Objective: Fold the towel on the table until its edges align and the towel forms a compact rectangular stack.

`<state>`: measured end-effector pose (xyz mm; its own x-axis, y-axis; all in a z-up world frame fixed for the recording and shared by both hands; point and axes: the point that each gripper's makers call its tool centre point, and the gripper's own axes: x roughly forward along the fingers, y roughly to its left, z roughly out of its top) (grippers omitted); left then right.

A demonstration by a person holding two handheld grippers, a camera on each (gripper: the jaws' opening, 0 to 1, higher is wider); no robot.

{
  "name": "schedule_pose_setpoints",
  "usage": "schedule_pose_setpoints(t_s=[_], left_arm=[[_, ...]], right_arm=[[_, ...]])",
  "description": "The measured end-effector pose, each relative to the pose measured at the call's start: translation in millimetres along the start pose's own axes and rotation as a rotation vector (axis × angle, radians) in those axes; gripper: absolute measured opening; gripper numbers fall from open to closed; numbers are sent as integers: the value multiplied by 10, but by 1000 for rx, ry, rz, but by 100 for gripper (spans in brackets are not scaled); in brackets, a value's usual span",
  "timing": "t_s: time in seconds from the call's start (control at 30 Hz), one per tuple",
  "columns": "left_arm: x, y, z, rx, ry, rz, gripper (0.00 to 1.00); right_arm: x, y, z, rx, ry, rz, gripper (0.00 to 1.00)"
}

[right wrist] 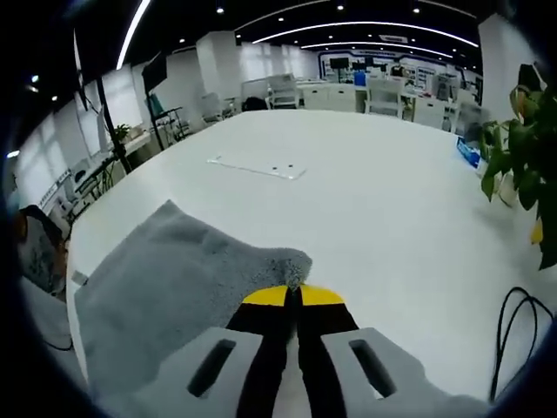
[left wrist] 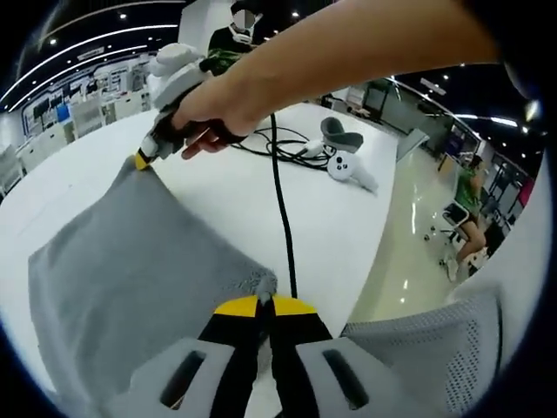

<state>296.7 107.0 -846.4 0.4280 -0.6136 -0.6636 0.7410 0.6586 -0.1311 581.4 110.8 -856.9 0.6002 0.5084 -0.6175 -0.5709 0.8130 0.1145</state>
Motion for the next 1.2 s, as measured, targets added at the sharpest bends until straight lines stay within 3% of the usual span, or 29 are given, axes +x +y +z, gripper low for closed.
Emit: schedule_pose_setpoints(t_s=[0.67,1.2], left_arm=[[-593,283,287,-58,-150,20,3],[-1050,631,184,-103,-231,45,3]], right_arm=[[-164,196,430,80,-19,-38,0],[-97,609,769,13,-14,-51,0]])
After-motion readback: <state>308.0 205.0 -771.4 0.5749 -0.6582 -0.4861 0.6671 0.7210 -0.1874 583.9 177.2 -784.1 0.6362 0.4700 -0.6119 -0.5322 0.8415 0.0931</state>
